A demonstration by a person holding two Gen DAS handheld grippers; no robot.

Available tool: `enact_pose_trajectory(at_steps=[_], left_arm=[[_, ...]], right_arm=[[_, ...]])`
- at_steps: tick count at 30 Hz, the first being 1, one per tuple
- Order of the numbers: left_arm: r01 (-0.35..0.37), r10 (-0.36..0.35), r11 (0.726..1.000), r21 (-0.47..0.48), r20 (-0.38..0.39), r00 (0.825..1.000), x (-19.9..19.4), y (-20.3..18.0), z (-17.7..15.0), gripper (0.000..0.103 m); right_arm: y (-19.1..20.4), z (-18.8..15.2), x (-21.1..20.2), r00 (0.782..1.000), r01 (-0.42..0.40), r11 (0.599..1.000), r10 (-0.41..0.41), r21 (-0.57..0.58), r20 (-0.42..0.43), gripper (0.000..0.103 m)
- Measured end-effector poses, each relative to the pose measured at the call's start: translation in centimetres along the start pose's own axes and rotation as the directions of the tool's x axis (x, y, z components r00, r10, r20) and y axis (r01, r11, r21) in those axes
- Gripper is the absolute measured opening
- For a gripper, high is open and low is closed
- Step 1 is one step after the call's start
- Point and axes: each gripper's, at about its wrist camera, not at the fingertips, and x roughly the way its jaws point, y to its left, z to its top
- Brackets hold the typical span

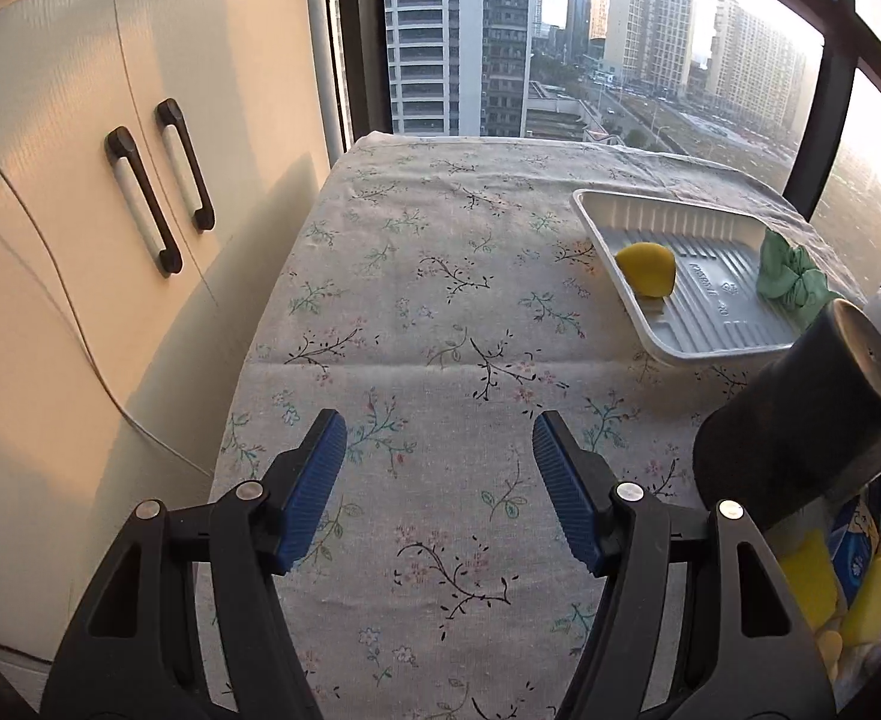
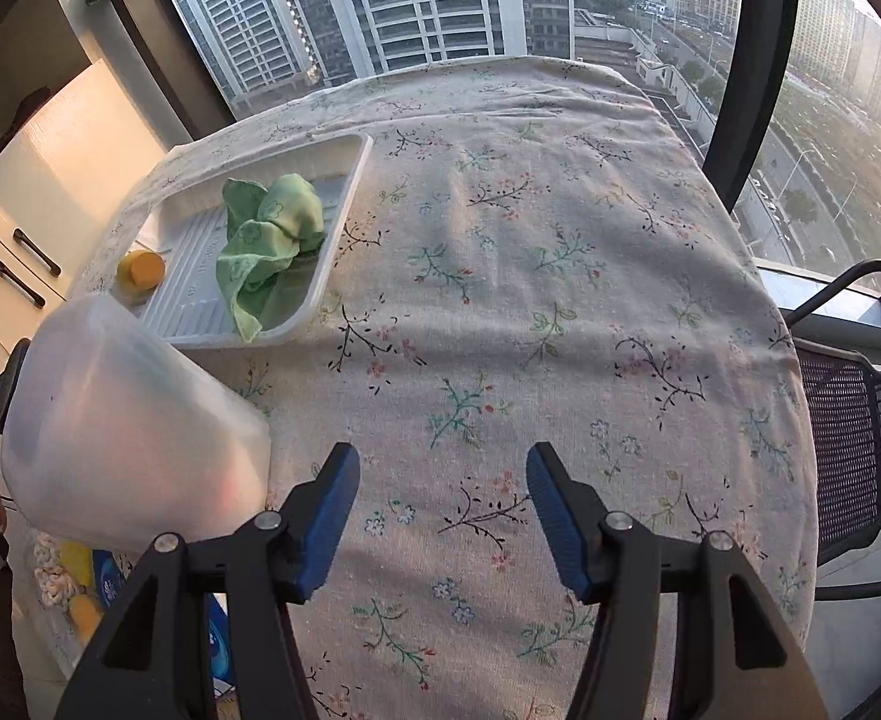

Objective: Organize soft objects
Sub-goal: 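Move both grippers back toward the remaining soft objects, then grasp the cream coral scrubber with the left gripper while the right gripper grasps the yellow sponge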

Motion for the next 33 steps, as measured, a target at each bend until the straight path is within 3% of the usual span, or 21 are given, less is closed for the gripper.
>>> enact_pose_trajectory(at_steps=[4,9,15,18,25,28,33], left_arm=[[-0.005,0.004,0.999,-0.046,-0.025,1.000,-0.8,1.7,-3.0,0.063],[-0.001,-0.002,0.998,-0.057,-0.062,0.998,-2.4,2.2,-7.0,0.063],[0.019,-0.018,1.000,0.003,-0.078,0.997,-5.5,0.1,-10.8,0.063],[0.060,-0.059,0.998,0.018,-0.069,0.996,-7.4,-1.3,-12.2,0.063],[0.106,-0.099,0.989,0.106,-0.069,0.993,-9.8,-5.3,-13.7,0.063],[0.111,-0.102,0.981,0.157,-0.064,0.993,-10.2,-7.4,-14.2,0.063],[0.080,-0.069,0.960,0.267,-0.049,0.996,-10.1,-11.1,-14.7,0.063]], right_arm=[[0.0,-3.9,-0.9,1.000,-0.002,1.000,0.002,0.010,0.004,0.061],[0.3,-8.5,-2.8,0.998,-0.069,0.995,0.068,0.065,0.018,0.062],[3.2,-13.3,-4.8,0.993,-0.119,0.991,0.118,0.058,0.029,0.064],[5.4,-15.5,-5.1,0.992,-0.126,0.992,0.126,0.022,0.018,0.064],[10.7,-18.2,-5.9,0.991,-0.129,0.989,0.131,-0.071,0.034,0.065],[12.5,-18.5,-5.7,0.988,-0.144,0.985,0.149,-0.100,0.043,0.070],[14.5,-18.4,-4.4,0.987,-0.155,0.981,0.159,-0.118,0.021,0.071]])
